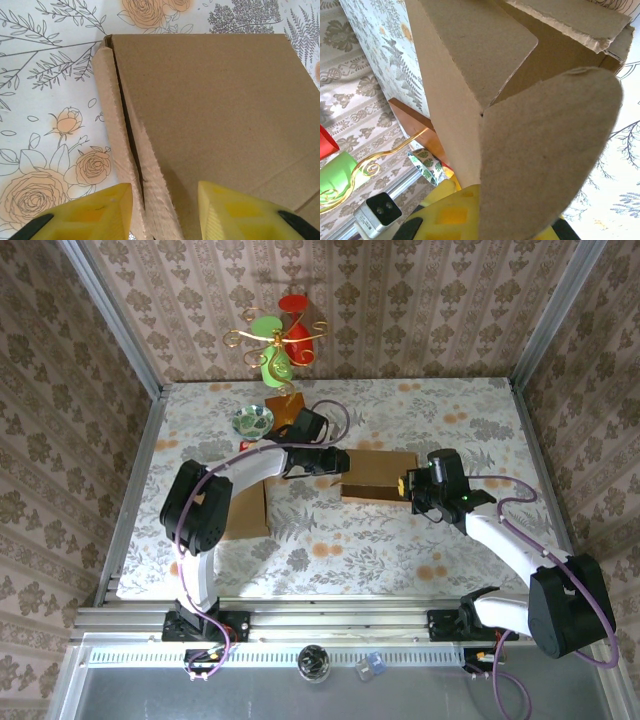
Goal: Fold the paper box
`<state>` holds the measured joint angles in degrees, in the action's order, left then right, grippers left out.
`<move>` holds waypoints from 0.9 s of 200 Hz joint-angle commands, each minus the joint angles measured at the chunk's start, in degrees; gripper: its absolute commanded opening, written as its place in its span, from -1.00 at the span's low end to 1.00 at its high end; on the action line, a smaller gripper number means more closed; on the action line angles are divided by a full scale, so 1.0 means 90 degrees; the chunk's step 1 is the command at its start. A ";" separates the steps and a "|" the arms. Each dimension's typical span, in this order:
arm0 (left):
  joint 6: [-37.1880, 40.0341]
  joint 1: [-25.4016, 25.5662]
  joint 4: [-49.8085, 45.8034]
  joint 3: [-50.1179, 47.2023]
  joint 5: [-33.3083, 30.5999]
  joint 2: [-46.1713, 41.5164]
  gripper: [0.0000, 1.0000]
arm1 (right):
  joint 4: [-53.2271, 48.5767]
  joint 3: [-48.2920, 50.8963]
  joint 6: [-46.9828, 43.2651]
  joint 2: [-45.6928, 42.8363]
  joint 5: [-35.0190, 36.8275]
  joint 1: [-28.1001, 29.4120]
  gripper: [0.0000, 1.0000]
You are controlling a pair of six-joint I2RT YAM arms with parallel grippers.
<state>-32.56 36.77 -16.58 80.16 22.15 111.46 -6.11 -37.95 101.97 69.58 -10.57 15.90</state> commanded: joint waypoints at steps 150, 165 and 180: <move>-0.0109 0.0219 0.0338 -0.0518 -0.0072 0.0000 -0.52 | -0.0636 0.0189 -0.0923 -0.0085 -0.0367 -0.0100 -0.75; -0.0025 0.0239 0.0282 -0.0526 -0.0153 -0.0020 -0.52 | -0.0978 0.0027 -0.1414 -0.0058 -0.0491 -0.0227 -0.63; 0.0028 0.0264 0.0248 -0.0522 -0.0198 -0.0012 -0.52 | -0.1415 -0.0252 -0.1941 -0.0036 -0.0595 -0.0358 -0.48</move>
<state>-34.44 38.79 -13.28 76.36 21.85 111.66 -10.63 -37.08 93.43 69.58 -13.63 14.37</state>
